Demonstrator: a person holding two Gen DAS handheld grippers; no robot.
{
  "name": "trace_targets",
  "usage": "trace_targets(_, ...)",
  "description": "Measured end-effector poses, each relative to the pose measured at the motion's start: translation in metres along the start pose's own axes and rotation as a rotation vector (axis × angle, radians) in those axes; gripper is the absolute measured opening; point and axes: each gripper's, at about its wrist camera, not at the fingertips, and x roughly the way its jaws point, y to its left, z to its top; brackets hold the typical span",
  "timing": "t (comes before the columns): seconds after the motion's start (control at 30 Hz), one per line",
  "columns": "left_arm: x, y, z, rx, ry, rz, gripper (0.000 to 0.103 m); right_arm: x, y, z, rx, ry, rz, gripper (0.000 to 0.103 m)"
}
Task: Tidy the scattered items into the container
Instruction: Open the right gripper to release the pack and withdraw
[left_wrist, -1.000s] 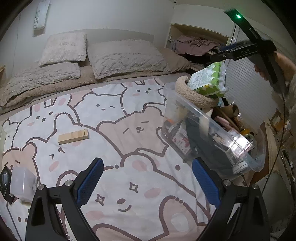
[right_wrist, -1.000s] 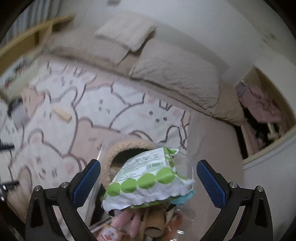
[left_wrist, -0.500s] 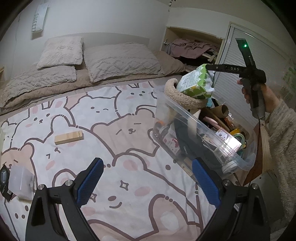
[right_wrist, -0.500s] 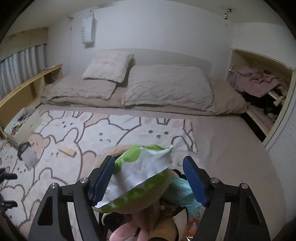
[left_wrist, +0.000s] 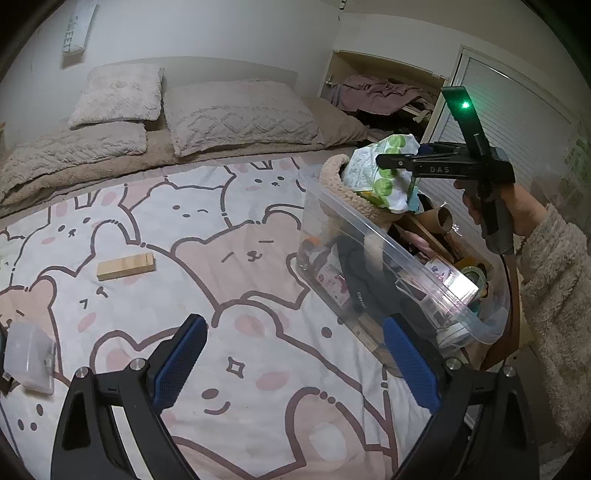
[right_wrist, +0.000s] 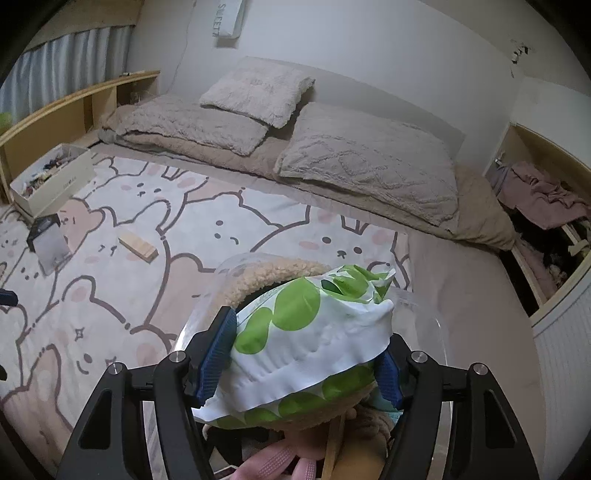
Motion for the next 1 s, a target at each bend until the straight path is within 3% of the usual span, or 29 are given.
trace_targets(0.2,0.002,-0.006,0.000,0.004,0.003,-0.008,0.097,-0.004,-0.002,-0.003,0.009,-0.012,-0.002,0.069)
trace_targets(0.37,-0.003,-0.007,0.004,0.002,-0.014,-0.005,0.097,-0.020,-0.012,-0.005,0.065,-0.083,-0.015,0.073)
trace_targets(0.43,-0.006,-0.007,0.005,0.004,-0.020,0.005,0.097,-0.032,-0.015,-0.005,0.088,-0.119,-0.030,0.082)
trace_targets(0.5,-0.008,-0.007,0.006,0.008,-0.025,0.017,0.097,-0.046,-0.018,-0.005,0.111,-0.162,-0.042,0.100)
trace_targets(0.53,-0.009,-0.008,0.006,0.010,-0.030,0.024,0.097,-0.053,-0.019,-0.005,0.121,-0.180,-0.045,0.102)
trace_targets(1.0,-0.033,-0.015,0.009,0.002,-0.109,0.074,0.097,-0.130,-0.005,-0.036,0.222,-0.339,-0.041,0.103)
